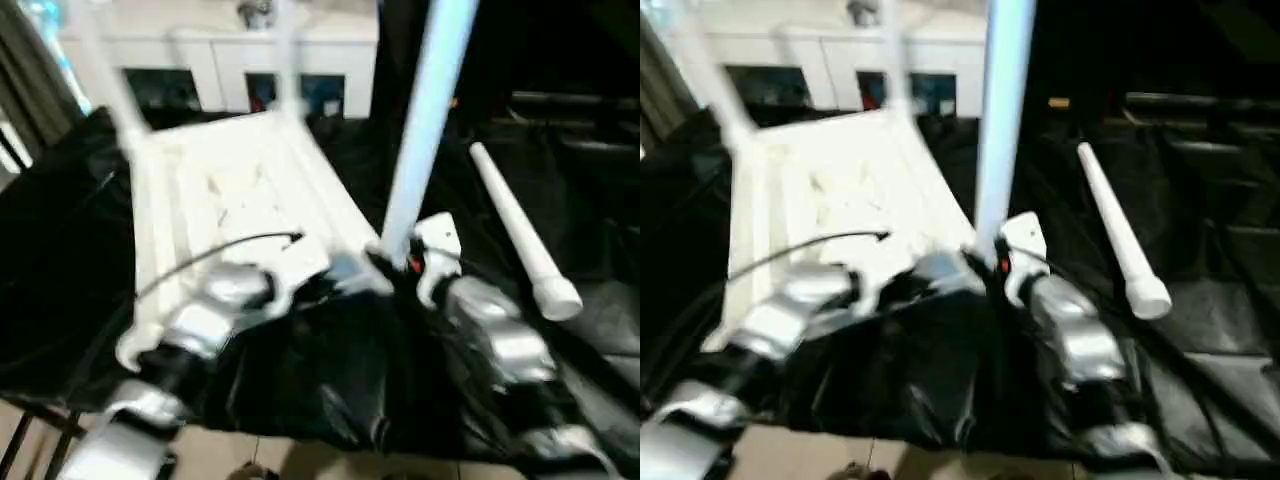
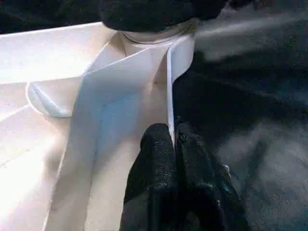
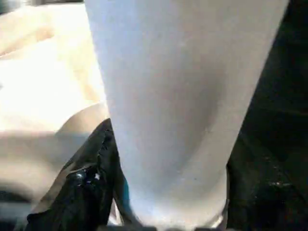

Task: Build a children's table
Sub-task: Rotate leg to tighten

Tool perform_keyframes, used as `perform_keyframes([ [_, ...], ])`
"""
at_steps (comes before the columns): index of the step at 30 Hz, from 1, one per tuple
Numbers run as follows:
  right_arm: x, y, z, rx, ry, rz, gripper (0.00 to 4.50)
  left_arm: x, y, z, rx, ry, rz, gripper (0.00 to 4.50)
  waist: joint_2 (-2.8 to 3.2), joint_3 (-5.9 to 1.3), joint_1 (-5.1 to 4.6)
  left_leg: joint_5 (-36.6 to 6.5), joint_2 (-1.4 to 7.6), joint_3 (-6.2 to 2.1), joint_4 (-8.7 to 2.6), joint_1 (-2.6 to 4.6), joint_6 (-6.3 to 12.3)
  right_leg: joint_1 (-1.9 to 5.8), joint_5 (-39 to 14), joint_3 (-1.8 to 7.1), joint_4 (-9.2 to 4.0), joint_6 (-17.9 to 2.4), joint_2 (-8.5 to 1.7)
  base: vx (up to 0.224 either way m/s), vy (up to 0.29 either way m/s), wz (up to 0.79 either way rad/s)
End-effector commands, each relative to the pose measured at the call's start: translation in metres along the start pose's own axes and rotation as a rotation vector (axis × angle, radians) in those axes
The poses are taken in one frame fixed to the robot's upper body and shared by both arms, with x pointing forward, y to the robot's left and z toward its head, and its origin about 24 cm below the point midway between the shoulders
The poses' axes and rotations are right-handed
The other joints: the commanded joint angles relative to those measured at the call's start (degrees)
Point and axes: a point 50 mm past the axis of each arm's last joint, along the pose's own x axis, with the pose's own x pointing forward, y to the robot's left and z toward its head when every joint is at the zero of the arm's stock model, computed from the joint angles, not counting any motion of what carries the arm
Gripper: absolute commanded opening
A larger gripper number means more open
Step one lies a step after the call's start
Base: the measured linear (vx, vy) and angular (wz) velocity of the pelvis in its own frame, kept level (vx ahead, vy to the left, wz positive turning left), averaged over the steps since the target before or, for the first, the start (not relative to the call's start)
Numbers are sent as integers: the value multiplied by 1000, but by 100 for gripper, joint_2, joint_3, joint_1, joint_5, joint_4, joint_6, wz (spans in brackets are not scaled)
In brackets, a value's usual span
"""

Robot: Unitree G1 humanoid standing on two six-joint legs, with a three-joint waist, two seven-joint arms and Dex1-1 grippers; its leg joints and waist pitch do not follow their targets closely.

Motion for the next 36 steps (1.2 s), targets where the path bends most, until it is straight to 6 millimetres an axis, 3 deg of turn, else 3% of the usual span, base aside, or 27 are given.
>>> perform_keyframes([
  [1, 8, 20, -17, 63, 79, -30, 266, 15, -8, 28, 9, -96, 24, 0, -47, -344, -9, -1812, 146, -63, -440, 103, -58, 202, -2091, 215, -553, -956, -284, 0, 0, 0],
  [3, 11, 28, -14, 32, 55, -13, 266, 20, -15, 30, 30, -98, 6, 0, -56, -359, 4, -1702, 137, -58, -426, 79, 17, 227, -1916, 215, -546, -947, -284, 0, 0, 0],
  [4, 12, 31, -12, 26, 42, 0, 322, 21, -18, 31, 40, -101, -7, 0, -40, -365, 9, -1676, 141, -59, -425, 77, 33, 229, -1833, 219, -537, -951, -284, 0, 0, 0],
  [6, 13, 34, -8, 64, 14, 24, 322, 21, -20, 28, 62, -97, -21, 0, -46, -376, 13, -1560, 139, -51, -420, 61, 110, 246, -1553, 220, -510, -996, -275, 0, 0, 0],
  [11, 11, 29, -3, 7, -8, 44, 375, 12, -19, 20, 87, -82, -62, 0, -18, -381, 15, -1606, 147, -56, -429, 65, 131, 254, -1607, 213, -509, -1018, -282, 0, 0, 0],
  [13, 8, 24, -1, -37, -13, 62, 375, 5, -18, 15, 102, -71, -90, 0, -10, -384, 0, -1617, 154, -73, -442, 40, 112, 275, -1586, 204, -495, -1014, -285, 0, 0, 0],
  [16, 5, 17, 0, -90, -5, 93, 375, -1, -16, 10, 115, -55, -116, 0, -10, -396, 13, -1564, 159, -55, -424, 59, 120, 264, -1356, 219, -477, -1087, -273, 0, 0, 0],
  [21, -9, 8, 5, -184, 2, 266, 375, -16, -9, -1, 141, -20, -153, 0, -5, -404, 23, -1407, 166, -44, -401, 52, 224, 287, -897, 224, -423, -1233, -268, 0, 0, 0],
  [22, -18, 5, 5, -222, 18, 381, 375, -24, -5, -4, 149, -17, -174, 0, -30, -405, 34, -1403, 164, -47, -398, 56, 226, 300, -897, 217, -423, -1233, -263, 0, 0, 0],
  [26, -33, 2, 5, -279, 60, 570, 375, -36, -1, -8, 152, -20, -219, 0, -57, -403, 78, -1313, 183, -34, -376, 54, 375, 308, -801, 227, -402, -1312, -277, 0, 0, 0],
  [29, -41, 1, 5, -300, 85, 677, 375, -46, 0, -12, 159, -11, -261, 0, -58, -387, 103, -1359, 195, -28, -382, 56, 408, 294, -1017, 228, -410, -1322, -284, 0, 0, 0],
  [30, -45, 1, 6, -307, 96, 727, 375, -49, 1, -13, 167, -5, -280, 0, -105, -381, 107, -1376, 198, -26, -387, 58, 399, 288, -1106, 225, -416, -1317, -279, 0, 0, 0],
  [33, -47, 0, 8, -313, 109, 771, 375, -54, 3, -15, 177, 6, -305, 0, -87, -373, 153, -1431, 209, -24, -394, 84, 344, 261, -1347, 236, -430, -1274, -289, 0, 0, 0],
  [35, -49, -1, 11, -317, 120, 823, 375, -58, 4, -18, 189, 22, -335, 0, -113, -376, 178, -1400, 211, -22, -393, 88, 335, 258, -1337, 242, -423, -1271, -292, 0, 0, 0],
  [36, -50, -2, 12, -316, 122, 839, 349, -59, 4, -18, 192, 25, -343, 0, -106, -378, 182, -1362, 214, -23, -394, 77, 338, 259, -1269, 242, -410, -1277, -289, 0, 0, 0],
])
